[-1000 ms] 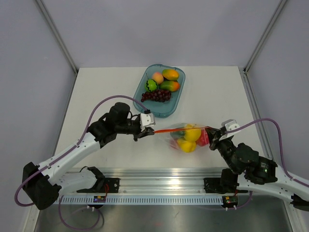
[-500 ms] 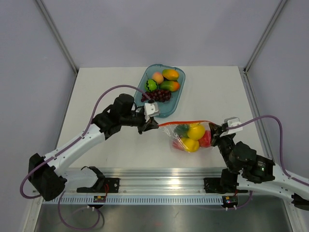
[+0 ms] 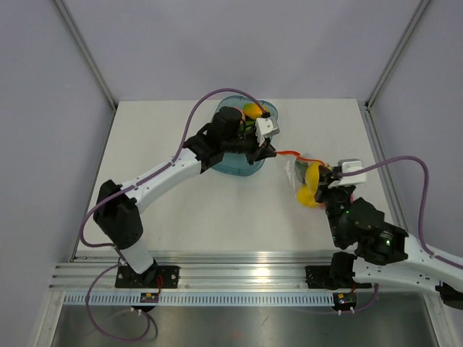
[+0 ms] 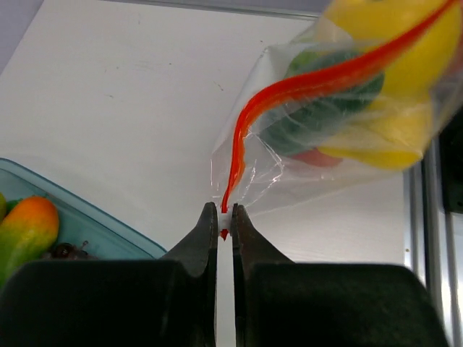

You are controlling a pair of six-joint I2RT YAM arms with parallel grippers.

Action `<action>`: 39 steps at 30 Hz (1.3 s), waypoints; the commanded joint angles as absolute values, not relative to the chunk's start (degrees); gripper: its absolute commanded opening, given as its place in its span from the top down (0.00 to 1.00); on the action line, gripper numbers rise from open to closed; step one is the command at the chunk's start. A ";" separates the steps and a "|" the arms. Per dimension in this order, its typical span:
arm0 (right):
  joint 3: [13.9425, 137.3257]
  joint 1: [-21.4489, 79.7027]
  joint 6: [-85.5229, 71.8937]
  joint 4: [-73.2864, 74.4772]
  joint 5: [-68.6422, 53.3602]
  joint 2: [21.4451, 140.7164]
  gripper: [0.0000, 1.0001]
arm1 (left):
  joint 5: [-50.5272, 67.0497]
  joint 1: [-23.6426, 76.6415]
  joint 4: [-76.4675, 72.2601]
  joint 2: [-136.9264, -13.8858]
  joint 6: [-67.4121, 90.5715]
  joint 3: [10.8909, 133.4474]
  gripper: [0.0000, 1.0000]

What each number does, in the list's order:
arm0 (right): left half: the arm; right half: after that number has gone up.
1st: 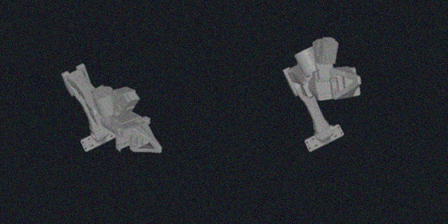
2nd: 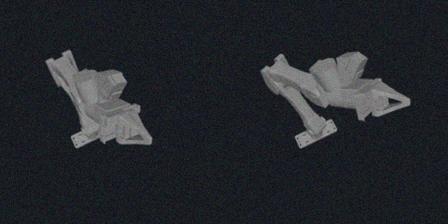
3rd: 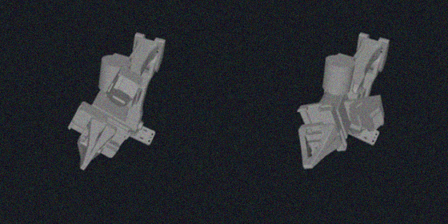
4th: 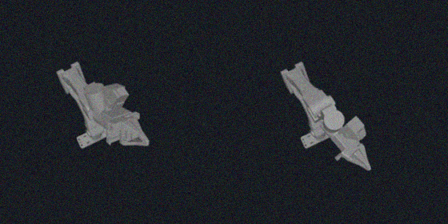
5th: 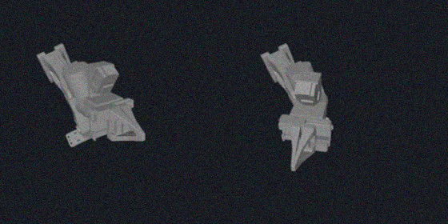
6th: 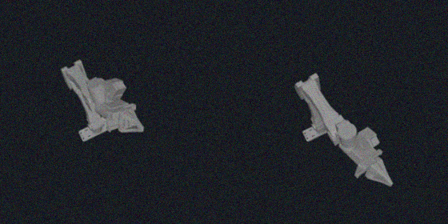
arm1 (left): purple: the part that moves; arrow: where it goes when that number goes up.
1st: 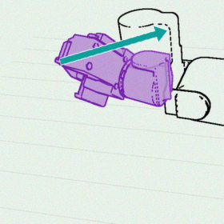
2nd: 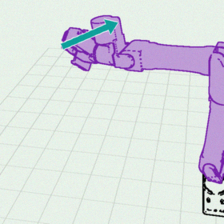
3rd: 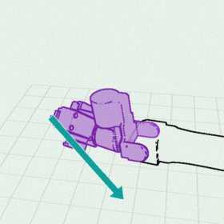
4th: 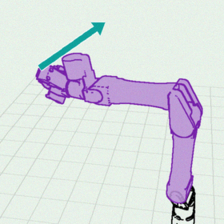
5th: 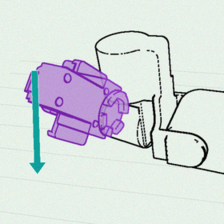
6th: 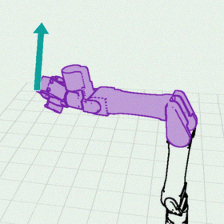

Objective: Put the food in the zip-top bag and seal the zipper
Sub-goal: Place the zipper food storage bag at the center of the board.

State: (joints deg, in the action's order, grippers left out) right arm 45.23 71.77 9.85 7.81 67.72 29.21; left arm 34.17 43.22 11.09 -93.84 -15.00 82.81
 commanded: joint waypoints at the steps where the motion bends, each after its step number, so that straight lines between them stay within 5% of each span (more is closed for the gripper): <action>1: 47.72 70.41 6.34 10.97 64.08 37.69 1.00 | 32.52 43.33 7.29 -97.72 -14.93 90.78 1.00; 6: 51.68 63.91 -3.33 15.38 54.94 49.37 1.00 | 33.83 42.28 8.09 -102.56 -15.56 94.57 1.00; 23: 53.08 28.13 -3.61 8.96 26.03 56.25 0.99 | 36.20 39.82 7.91 -111.97 -15.29 108.28 1.00; 25: 52.91 28.04 -2.82 11.68 19.47 54.24 0.72 | 37.70 39.47 9.48 -110.49 -15.47 107.58 0.84; 26: 52.56 28.04 -3.33 12.99 16.99 52.23 0.60 | 39.36 39.38 10.10 -109.61 -15.64 106.53 0.51; 29: 49.93 28.04 -5.35 18.18 9.50 47.48 0.51 | 40.08 39.20 12.30 -103.48 -17.31 99.87 0.31; 35: 47.55 28.13 -9.66 25.22 15.90 40.44 0.42 | 31.14 39.20 3.44 -88.70 -14.77 80.18 0.06; 39: 50.18 28.12 -12.38 28.73 21.35 41.04 0.29 | 23.83 39.20 3.95 -79.40 -11.70 75.59 0.01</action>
